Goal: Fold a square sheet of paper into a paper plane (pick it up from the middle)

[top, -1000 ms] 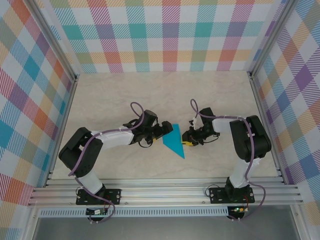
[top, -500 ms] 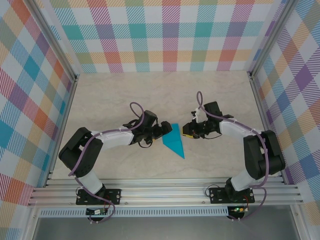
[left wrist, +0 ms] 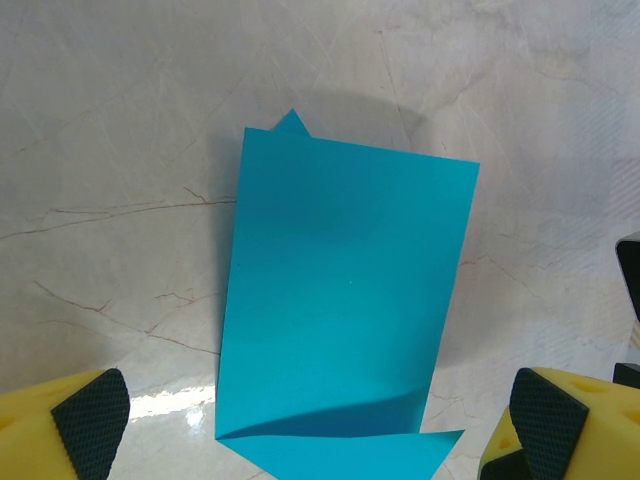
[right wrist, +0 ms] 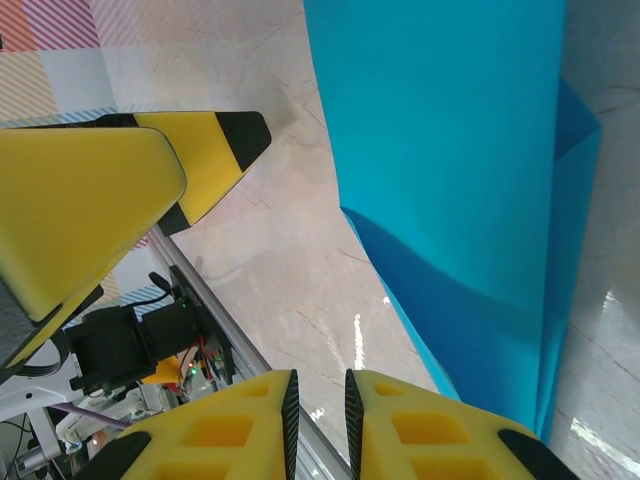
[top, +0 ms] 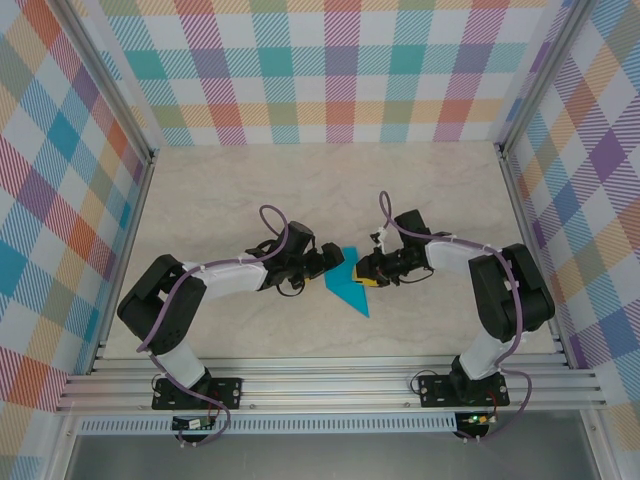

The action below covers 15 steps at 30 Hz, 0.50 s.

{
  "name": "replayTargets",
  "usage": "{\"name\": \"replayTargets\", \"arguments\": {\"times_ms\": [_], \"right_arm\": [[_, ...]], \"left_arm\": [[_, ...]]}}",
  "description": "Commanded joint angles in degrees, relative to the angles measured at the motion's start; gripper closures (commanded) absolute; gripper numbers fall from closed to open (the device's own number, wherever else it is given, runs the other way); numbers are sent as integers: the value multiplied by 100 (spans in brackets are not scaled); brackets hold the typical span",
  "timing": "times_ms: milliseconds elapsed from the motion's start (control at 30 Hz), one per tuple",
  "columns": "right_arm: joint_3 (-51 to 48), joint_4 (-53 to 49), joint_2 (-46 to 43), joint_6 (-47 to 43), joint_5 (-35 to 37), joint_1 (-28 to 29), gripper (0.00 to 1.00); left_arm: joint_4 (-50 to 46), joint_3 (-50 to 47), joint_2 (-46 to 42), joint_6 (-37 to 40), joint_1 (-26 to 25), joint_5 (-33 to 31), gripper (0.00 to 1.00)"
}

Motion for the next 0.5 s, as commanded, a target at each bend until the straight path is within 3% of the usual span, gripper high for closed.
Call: {"name": "replayTargets", "arguments": {"times_ms": [0, 467], "right_arm": [[134, 119, 83, -23, -268, 88, 78], [186, -9, 450, -246, 219, 118, 81]], "left_arm": [[72, -104, -175, 47, -53, -44, 0], [34, -133, -277, 83, -52, -67, 0]]}}
